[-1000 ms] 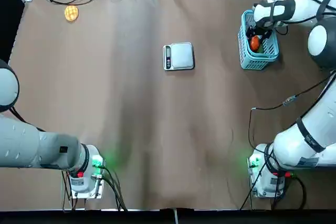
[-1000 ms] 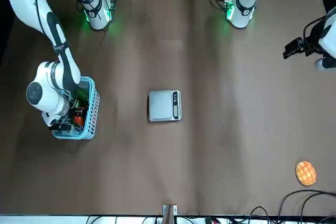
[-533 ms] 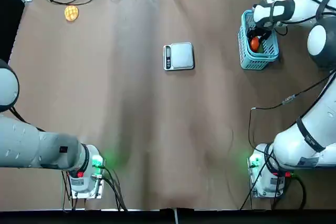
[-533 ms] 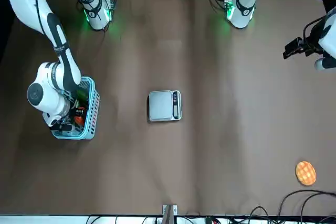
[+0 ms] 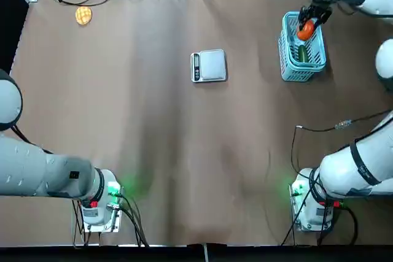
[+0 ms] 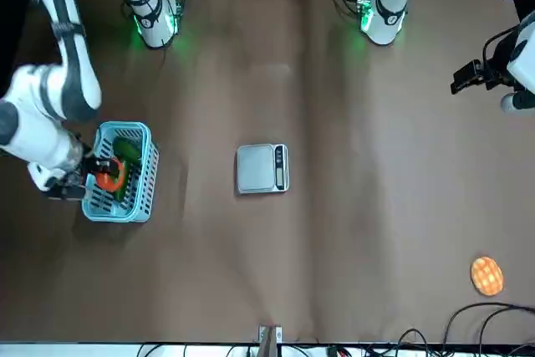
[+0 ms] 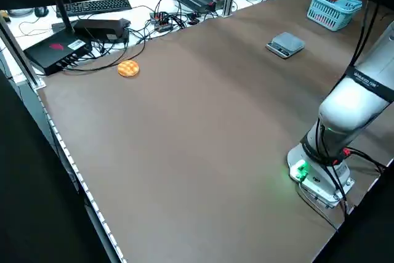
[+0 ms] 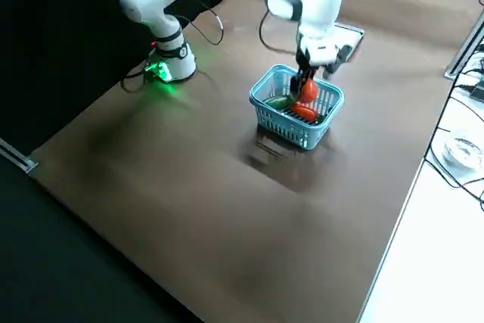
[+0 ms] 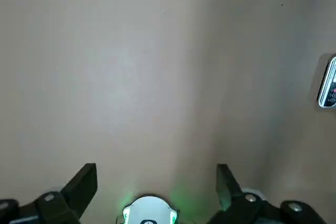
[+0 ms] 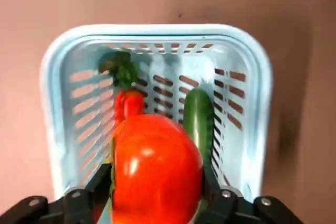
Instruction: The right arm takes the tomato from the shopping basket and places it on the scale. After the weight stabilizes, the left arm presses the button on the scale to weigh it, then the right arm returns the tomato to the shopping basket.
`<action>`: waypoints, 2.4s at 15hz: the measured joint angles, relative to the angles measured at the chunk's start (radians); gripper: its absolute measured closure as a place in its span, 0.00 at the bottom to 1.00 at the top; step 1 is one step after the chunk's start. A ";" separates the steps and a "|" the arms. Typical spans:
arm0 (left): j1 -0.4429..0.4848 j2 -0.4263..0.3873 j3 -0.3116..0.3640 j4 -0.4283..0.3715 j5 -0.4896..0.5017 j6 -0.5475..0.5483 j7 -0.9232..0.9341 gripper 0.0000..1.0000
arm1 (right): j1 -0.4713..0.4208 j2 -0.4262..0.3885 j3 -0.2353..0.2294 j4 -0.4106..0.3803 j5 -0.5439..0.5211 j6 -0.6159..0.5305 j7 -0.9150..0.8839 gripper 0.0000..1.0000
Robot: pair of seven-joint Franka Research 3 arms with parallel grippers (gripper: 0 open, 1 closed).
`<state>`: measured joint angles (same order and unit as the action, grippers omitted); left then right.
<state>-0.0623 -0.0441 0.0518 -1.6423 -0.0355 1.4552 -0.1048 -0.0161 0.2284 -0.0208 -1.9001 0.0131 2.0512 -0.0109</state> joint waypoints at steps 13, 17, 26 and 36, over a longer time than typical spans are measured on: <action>0.004 0.003 0.000 0.000 0.000 0.000 0.004 0.00 | 0.359 0.087 0.089 0.062 0.502 0.115 0.005 0.27; 0.004 0.009 0.000 -0.001 0.000 0.000 0.011 0.00 | 0.474 0.240 0.089 0.108 0.620 0.275 0.005 0.27; 0.013 0.036 0.002 -0.001 0.000 0.000 0.130 0.00 | 0.519 0.335 0.088 0.143 0.850 0.338 -0.134 0.27; -0.001 0.057 -0.002 -0.001 0.000 0.000 0.166 0.00 | 0.519 0.395 0.086 0.143 0.966 0.346 -0.306 0.27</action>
<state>-0.0635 0.0129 0.0494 -1.6438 -0.0355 1.4552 0.0610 0.5034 0.6231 0.0650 -1.7569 0.9791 2.3974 -0.3168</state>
